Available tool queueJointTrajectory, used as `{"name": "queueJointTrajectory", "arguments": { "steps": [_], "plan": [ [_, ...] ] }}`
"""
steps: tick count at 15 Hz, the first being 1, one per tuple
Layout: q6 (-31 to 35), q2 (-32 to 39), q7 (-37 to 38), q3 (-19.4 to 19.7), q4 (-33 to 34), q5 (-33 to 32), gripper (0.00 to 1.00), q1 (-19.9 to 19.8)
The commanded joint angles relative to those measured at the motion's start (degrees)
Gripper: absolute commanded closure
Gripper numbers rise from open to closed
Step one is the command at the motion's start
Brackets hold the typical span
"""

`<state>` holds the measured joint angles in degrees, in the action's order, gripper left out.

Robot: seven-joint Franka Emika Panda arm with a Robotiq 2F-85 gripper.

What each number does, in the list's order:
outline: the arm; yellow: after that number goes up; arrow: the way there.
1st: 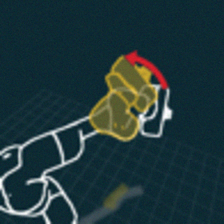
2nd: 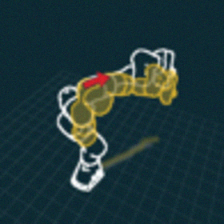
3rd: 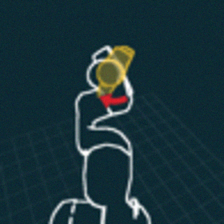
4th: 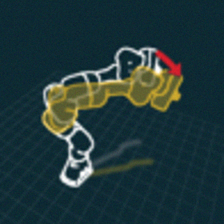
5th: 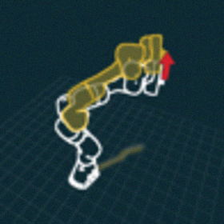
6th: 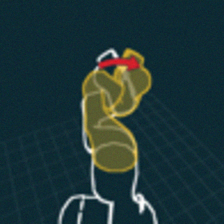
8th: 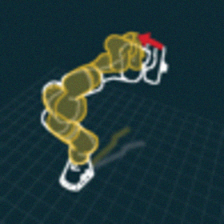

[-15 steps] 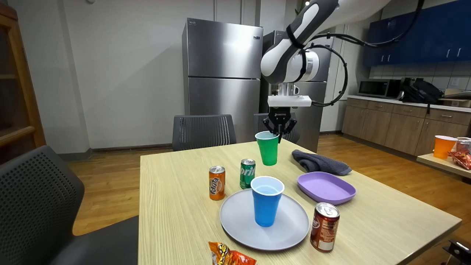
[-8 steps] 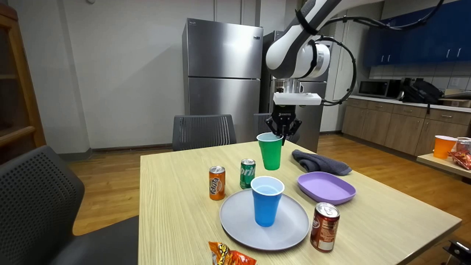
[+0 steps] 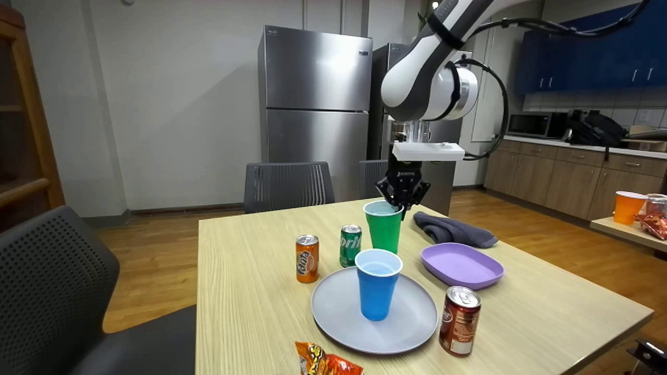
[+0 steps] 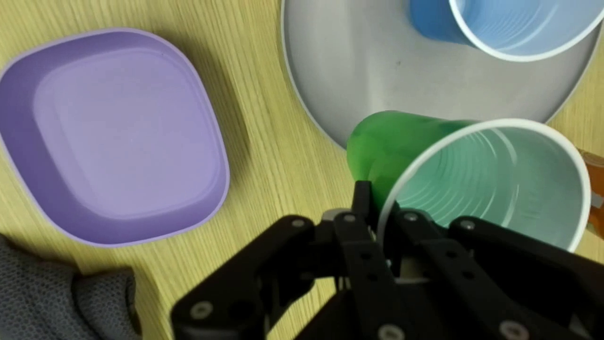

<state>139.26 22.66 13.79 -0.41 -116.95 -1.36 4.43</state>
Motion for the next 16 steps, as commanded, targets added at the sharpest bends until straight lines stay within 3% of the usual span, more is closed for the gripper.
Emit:
{"name": "queueJointTrajectory", "arguments": {
  "steps": [1,16],
  "plan": [
    [3.55,-1.30,-1.97,-0.66,-3.84,0.79,0.99,0.19],
    [9.76,1.94,-5.86,-1.53,-7.34,1.69,0.99,-0.55]
  ]
}}
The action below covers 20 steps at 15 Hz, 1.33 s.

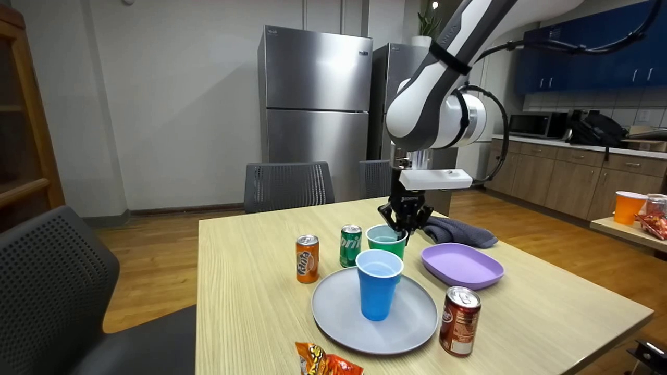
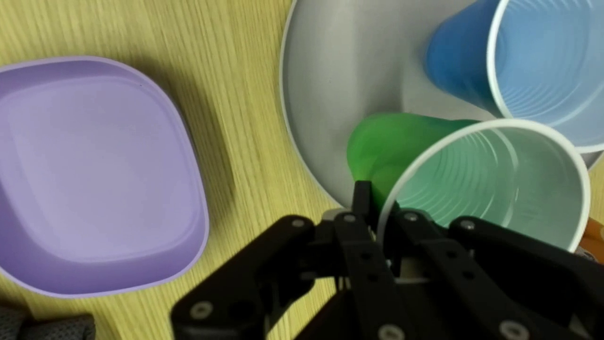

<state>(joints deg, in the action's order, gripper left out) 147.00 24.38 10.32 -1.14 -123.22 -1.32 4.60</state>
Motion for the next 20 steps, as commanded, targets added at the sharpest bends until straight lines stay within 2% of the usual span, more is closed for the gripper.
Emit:
{"name": "queueJointTrajectory", "arguments": {
  "steps": [1,4,5,7,15,20],
  "plan": [
    [2.43,0.47,-2.63,-0.85,-1.19,1.75,0.99,-0.79],
    [2.95,0.63,-3.37,-0.96,-1.44,1.95,0.99,-0.99],
    [2.68,0.30,-3.74,-0.98,-1.57,1.83,0.70,-1.03],
    [2.17,-0.85,-4.24,-0.81,-1.92,1.44,0.62,-0.95],
    [1.65,-4.10,-7.88,-1.31,-2.25,1.85,0.02,-1.62],
    [-0.35,-3.69,-7.87,-0.80,-0.22,1.31,0.00,-1.41]
  ]
}}
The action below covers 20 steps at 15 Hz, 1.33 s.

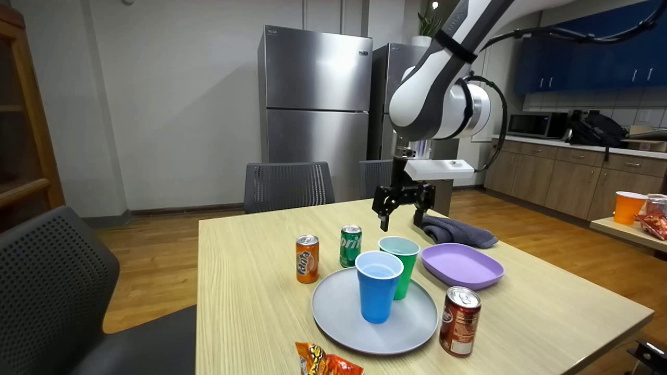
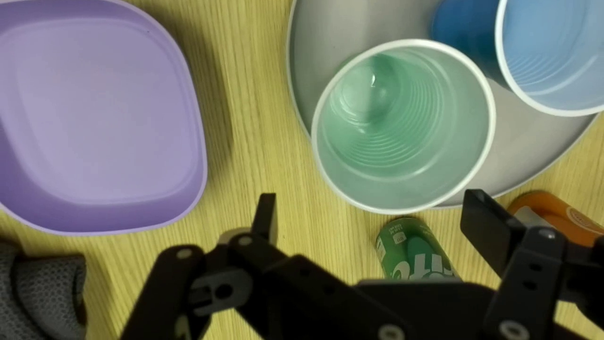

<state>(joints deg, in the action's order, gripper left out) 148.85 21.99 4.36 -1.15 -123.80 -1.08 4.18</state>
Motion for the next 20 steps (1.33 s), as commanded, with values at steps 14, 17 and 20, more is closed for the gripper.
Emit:
{"name": "queueJointTrajectory", "arguments": {
  "steps": [14,17,20],
  "plan": [
    [-10.69,13.64,-1.16,0.14,22.58,-1.67,0.00,0.85],
    [-12.51,16.97,-1.12,0.02,27.73,-1.87,0.00,1.72],
    [-14.45,19.75,-1.31,-0.18,32.47,-1.95,0.00,2.67]
  ]
}}
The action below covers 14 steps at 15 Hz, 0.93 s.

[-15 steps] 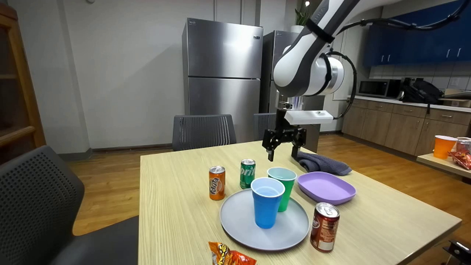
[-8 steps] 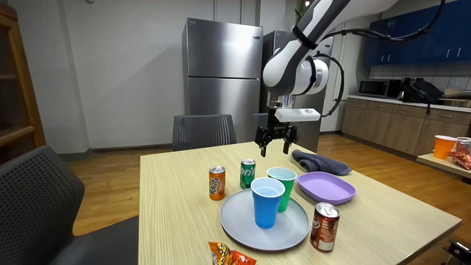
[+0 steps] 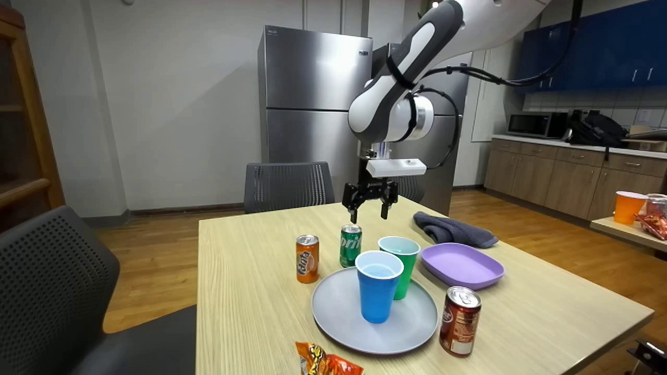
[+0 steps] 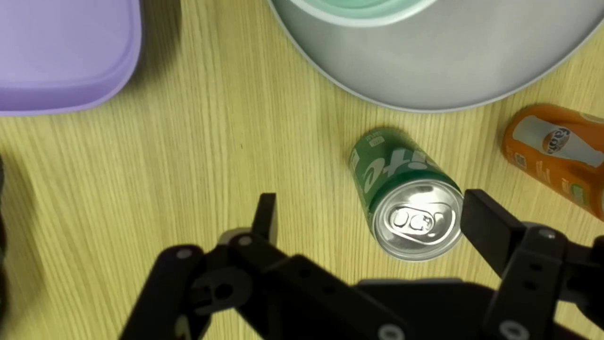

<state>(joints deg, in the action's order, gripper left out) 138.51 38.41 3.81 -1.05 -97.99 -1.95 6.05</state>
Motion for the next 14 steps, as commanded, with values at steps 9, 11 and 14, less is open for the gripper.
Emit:
{"name": "queueJointTrajectory", "arguments": {
  "steps": [9,11,14],
  "plan": [
    [-9.15,11.01,-0.76,-0.15,16.95,-1.55,0.00,2.84],
    [-9.88,12.43,-0.79,-0.08,18.42,-1.66,0.00,3.02],
    [-10.59,13.87,-0.97,-0.03,19.92,-2.01,0.00,3.26]
  ]
}}
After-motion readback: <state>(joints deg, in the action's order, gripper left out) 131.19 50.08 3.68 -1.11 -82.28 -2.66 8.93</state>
